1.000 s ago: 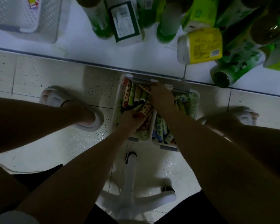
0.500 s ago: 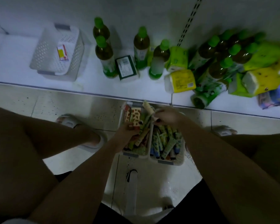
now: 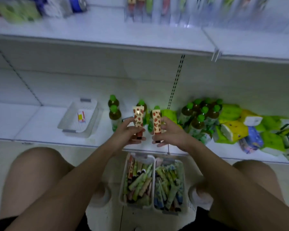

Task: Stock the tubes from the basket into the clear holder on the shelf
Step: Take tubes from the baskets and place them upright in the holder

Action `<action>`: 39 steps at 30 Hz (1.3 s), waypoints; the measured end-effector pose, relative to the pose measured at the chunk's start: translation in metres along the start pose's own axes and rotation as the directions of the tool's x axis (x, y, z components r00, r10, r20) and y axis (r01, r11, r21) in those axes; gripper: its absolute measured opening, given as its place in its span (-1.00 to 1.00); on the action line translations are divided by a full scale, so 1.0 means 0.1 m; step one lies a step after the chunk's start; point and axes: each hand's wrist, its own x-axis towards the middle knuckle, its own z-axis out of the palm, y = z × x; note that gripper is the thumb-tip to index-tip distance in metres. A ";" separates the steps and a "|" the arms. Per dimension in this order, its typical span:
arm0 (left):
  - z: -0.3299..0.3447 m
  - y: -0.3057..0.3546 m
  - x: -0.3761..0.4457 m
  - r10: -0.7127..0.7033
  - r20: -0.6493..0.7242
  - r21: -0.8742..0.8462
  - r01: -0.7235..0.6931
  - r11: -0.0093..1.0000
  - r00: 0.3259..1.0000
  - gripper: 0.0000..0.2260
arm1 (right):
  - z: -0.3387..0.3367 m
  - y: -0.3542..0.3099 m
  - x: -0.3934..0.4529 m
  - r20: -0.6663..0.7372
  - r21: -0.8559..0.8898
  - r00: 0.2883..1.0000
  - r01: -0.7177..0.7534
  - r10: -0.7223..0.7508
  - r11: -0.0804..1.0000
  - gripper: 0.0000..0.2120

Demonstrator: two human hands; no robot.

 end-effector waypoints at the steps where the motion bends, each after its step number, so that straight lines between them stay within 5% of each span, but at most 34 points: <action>1: -0.03 0.15 -0.04 0.036 0.011 0.031 -0.036 0.999 0.999 -0.73 | -0.02 -0.13 -0.07 -0.016 0.010 0.999 0.043 -0.043 0.999 -0.55; 6: -0.15 0.93 -0.28 0.222 0.080 0.124 -0.231 0.965 0.972 -0.74 | -0.03 -0.73 -0.36 -0.098 0.088 0.971 0.228 -0.219 0.970 -0.83; 10: -0.24 1.59 -0.42 0.360 0.106 0.116 -0.371 0.921 0.927 -0.64 | -0.06 -1.23 -0.50 -0.156 0.083 0.928 0.352 -0.337 0.932 -0.84; 15: -0.24 2.28 -0.46 0.519 0.101 0.196 -0.529 0.826 0.849 -0.69 | -0.20 -1.83 -0.54 -0.212 -0.136 0.809 0.532 -0.549 0.836 -0.85; 23: -0.27 2.84 -0.11 0.627 -0.003 0.327 -0.591 0.737 0.779 -0.80 | -0.63 -2.61 -0.31 -0.209 -0.301 0.746 0.566 -0.632 0.768 -0.86; 26: -0.28 2.88 0.11 0.705 -0.121 0.358 -0.632 0.688 0.699 -0.88 | -0.71 -2.80 -0.18 -0.191 -0.338 0.743 0.564 -0.641 0.754 -0.85; 29: -0.29 2.86 0.38 0.733 -0.244 0.298 -0.670 0.680 0.635 -0.81 | -0.75 -2.96 -0.02 -0.183 -0.363 0.722 0.581 -0.667 0.729 -0.92; 39: -0.43 3.24 1.16 0.701 -0.387 0.213 -0.682 0.700 0.599 -0.50 | -0.97 -3.49 0.61 -0.323 -0.529 0.626 0.502 -0.709 0.684 -0.93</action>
